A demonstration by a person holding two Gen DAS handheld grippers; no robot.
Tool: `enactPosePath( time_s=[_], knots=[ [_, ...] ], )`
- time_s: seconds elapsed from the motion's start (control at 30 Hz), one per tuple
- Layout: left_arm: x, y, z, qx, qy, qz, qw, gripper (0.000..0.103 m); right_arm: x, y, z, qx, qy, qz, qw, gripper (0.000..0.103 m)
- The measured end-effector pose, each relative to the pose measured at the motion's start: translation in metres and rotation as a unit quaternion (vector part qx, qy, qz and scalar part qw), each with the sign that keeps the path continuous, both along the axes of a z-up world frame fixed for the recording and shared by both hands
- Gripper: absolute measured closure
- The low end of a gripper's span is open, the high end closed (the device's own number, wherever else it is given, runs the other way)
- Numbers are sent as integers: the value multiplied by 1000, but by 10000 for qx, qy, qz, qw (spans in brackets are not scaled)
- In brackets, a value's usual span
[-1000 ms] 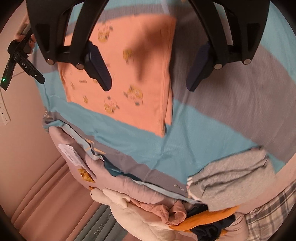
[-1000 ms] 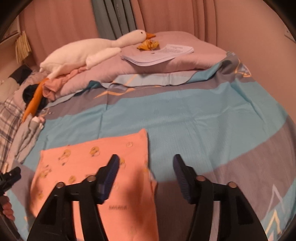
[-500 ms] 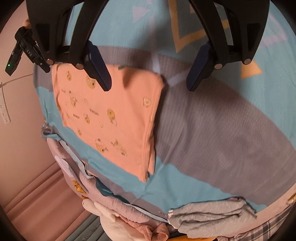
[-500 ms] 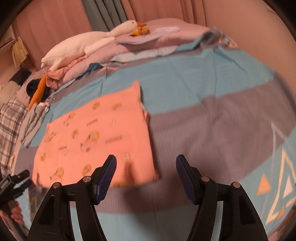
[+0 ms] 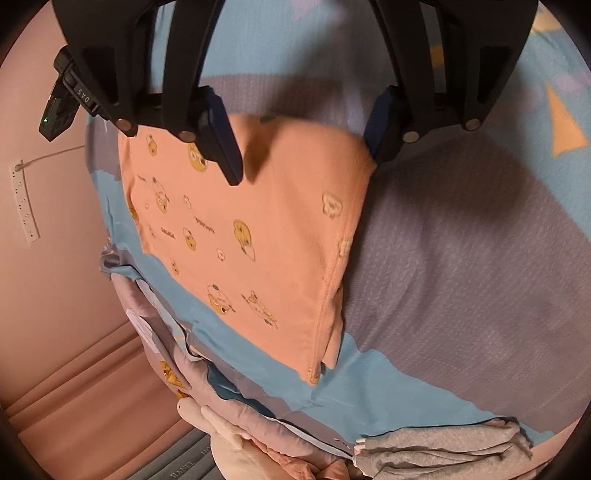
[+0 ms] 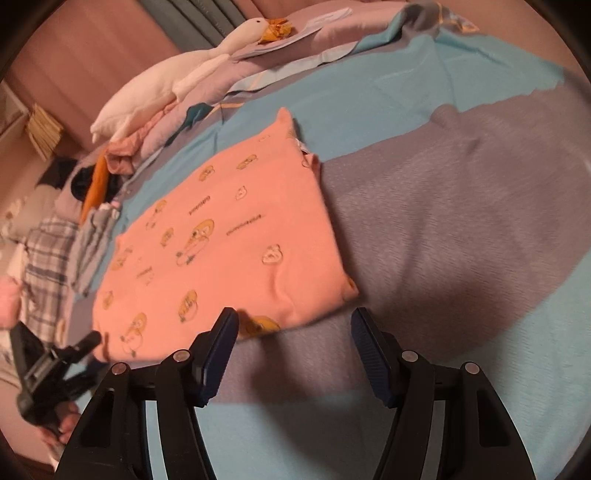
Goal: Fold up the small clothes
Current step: 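Close the right gripper on the folded garment's side edge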
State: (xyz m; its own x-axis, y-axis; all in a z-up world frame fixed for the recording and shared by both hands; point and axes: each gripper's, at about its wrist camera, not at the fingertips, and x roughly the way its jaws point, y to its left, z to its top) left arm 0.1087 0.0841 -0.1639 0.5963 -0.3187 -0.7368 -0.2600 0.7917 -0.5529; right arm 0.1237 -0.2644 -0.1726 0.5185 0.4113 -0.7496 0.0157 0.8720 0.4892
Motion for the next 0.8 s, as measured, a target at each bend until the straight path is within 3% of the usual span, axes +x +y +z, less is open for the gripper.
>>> enactPosePath(
  time_s=[0.17,0.23,0.3,0.37,0.47,0.8],
  knots=[
    [13,-1,-2,49,-4,52,10000,60,13,0,-6,425,27,-100,9990,54],
    [17,-1,-3,64,4,96,9999,78,17,2,-6,432,5,-78,9990,61],
    [19,0,-5,-31,7,79,10000,88,21,6,-6,287,-11,-84,9996,81],
    [18,-1,-2,-11,-9,128,9999,90,23,7,-6,212,-7,-86,9997,89],
    [14,-3,7,131,-116,104,9998,92,18,6,2,139,-109,-110,9998,93],
    [-20,-13,45,464,-522,-93,9975,93,-9,2,41,-39,-625,129,9980,95]
  ],
)
